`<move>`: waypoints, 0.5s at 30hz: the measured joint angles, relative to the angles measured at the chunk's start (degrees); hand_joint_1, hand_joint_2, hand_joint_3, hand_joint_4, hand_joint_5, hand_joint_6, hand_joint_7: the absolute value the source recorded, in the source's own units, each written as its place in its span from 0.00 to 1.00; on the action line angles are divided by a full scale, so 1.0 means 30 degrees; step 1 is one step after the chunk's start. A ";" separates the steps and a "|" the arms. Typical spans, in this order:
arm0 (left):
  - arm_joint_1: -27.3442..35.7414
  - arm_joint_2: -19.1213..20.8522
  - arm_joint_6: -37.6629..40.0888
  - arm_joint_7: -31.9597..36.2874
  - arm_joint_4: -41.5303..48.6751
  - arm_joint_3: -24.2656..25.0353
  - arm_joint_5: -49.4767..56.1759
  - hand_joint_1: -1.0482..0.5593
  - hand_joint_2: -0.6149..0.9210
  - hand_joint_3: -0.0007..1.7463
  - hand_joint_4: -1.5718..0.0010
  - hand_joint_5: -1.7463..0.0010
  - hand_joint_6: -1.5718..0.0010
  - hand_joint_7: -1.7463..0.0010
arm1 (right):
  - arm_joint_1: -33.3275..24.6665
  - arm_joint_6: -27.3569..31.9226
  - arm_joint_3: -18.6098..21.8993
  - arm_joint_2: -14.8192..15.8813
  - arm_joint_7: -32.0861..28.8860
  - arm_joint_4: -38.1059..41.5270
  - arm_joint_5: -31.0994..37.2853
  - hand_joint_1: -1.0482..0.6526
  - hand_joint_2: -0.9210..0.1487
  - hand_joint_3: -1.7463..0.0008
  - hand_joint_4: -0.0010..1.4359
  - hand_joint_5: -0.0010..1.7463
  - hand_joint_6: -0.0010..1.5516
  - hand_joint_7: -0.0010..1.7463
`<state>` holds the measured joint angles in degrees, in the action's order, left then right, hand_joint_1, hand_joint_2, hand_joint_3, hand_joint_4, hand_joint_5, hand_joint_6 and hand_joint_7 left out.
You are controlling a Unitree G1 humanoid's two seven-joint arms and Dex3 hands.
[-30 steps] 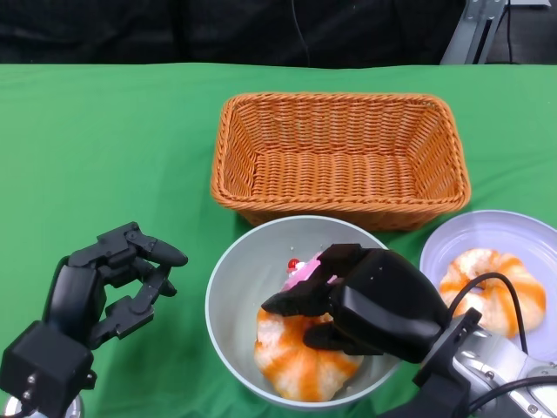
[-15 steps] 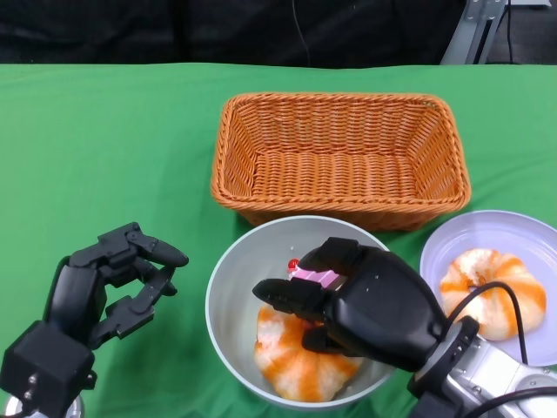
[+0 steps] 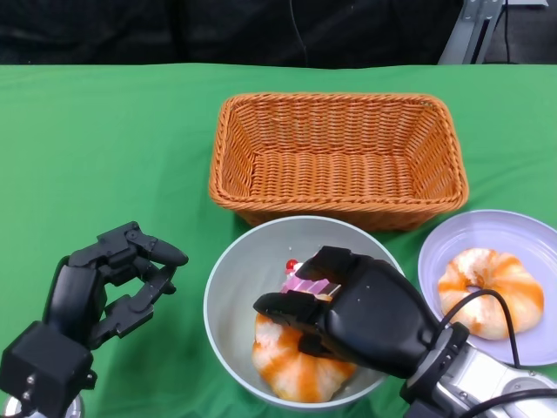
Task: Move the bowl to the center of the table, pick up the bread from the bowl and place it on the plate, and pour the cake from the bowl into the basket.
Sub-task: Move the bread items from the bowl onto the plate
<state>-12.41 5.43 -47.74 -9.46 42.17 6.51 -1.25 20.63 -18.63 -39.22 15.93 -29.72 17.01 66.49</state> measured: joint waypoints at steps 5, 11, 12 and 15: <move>0.0001 -0.0011 -0.0001 -0.0131 -0.0016 -0.0008 -0.0233 0.66 0.98 0.25 0.54 0.20 0.49 0.40 | 0.0275 0.0656 -0.0148 -0.0082 0.0470 0.0219 -0.0006 0.41 0.11 1.00 0.52 0.19 0.47 0.00; 0.0002 -0.0009 -0.0003 -0.0140 -0.0014 -0.0027 -0.0234 0.65 0.98 0.26 0.53 0.21 0.49 0.40 | 0.0473 0.1413 -0.0442 -0.0179 0.1413 0.0356 0.0080 0.41 0.08 0.99 0.49 0.18 0.46 0.01; 0.0001 -0.0009 -0.0003 -0.0140 -0.0014 -0.0028 -0.0233 0.66 0.98 0.26 0.53 0.21 0.49 0.40 | 0.0499 0.1642 -0.0537 -0.0193 0.1703 0.0324 0.0182 0.41 0.08 0.99 0.49 0.18 0.47 0.01; 0.0001 -0.0009 -0.0002 -0.0140 -0.0014 -0.0030 -0.0233 0.66 0.98 0.27 0.53 0.21 0.49 0.41 | 0.0534 0.2137 -0.0779 -0.0256 0.2179 0.0162 0.0390 0.43 0.09 1.00 0.50 0.18 0.50 0.02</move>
<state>-12.40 5.40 -47.75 -9.88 42.13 6.42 -1.95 22.23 -12.22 -41.55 15.17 -23.18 17.50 67.66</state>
